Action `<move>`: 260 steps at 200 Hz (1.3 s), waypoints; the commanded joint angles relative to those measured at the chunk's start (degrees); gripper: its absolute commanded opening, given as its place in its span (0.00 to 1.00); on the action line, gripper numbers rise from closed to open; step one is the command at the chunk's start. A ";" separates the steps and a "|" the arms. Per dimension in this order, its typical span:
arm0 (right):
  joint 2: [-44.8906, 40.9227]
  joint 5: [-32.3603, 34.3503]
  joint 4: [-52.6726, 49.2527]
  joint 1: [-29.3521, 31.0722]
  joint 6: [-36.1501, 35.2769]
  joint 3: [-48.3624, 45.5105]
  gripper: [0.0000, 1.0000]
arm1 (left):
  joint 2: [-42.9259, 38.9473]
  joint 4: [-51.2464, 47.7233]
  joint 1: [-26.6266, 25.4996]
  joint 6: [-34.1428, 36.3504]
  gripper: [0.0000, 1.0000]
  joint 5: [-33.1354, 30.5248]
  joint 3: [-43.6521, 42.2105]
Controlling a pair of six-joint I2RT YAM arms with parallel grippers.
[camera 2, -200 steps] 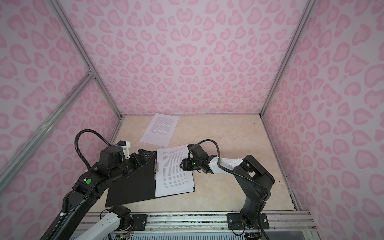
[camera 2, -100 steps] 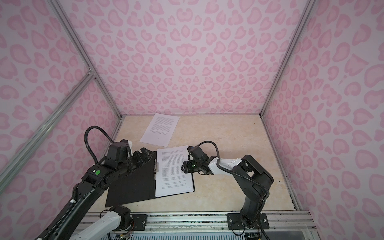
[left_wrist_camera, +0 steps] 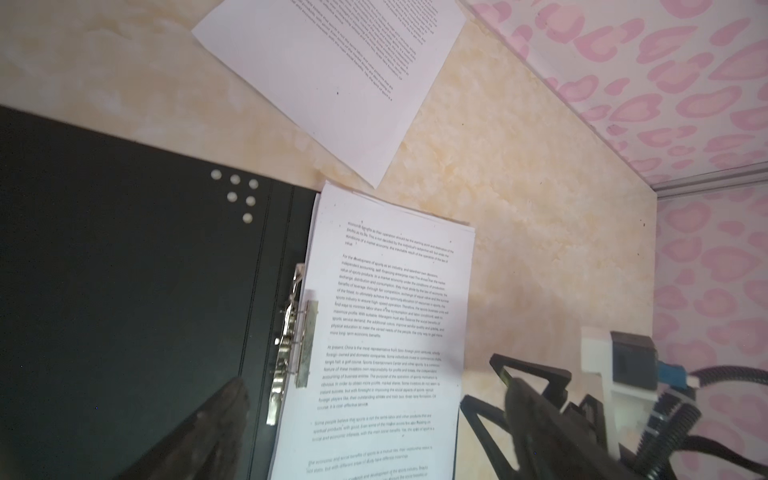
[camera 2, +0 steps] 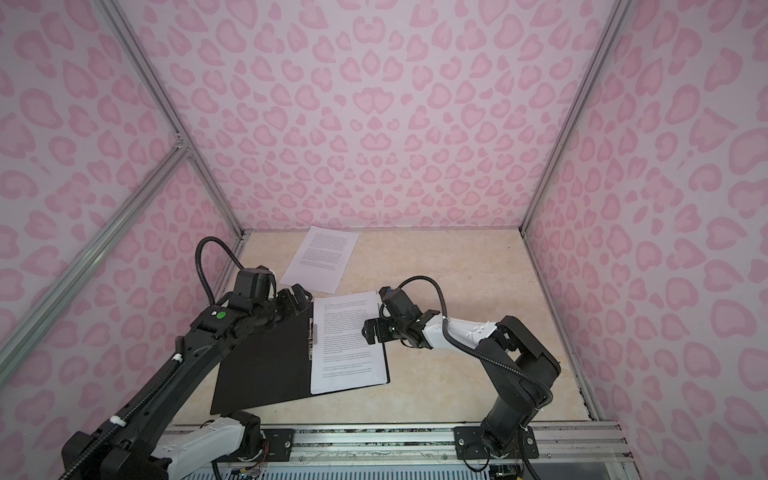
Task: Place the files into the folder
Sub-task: 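Reach both grippers toward the last loose sheet farther from the robot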
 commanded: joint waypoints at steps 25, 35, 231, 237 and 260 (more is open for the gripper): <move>-2.49 3.77 -0.73 -3.45 -1.57 -2.43 0.97 | 15.95 9.95 3.52 6.56 0.97 0.72 8.17; -2.90 2.77 -1.27 -4.07 -2.24 -2.54 0.97 | 20.98 10.28 3.89 7.92 0.97 0.30 11.58; -9.40 -9.41 12.05 -21.35 6.29 -12.81 0.97 | 69.89 2.35 3.99 17.46 0.98 18.14 51.81; -9.05 -9.38 12.42 -21.61 6.79 -12.29 0.97 | 70.32 2.28 3.58 17.55 0.98 18.47 52.23; -7.12 -8.91 13.43 -21.72 7.96 -9.49 0.97 | 72.50 1.43 1.59 17.55 0.98 19.46 54.17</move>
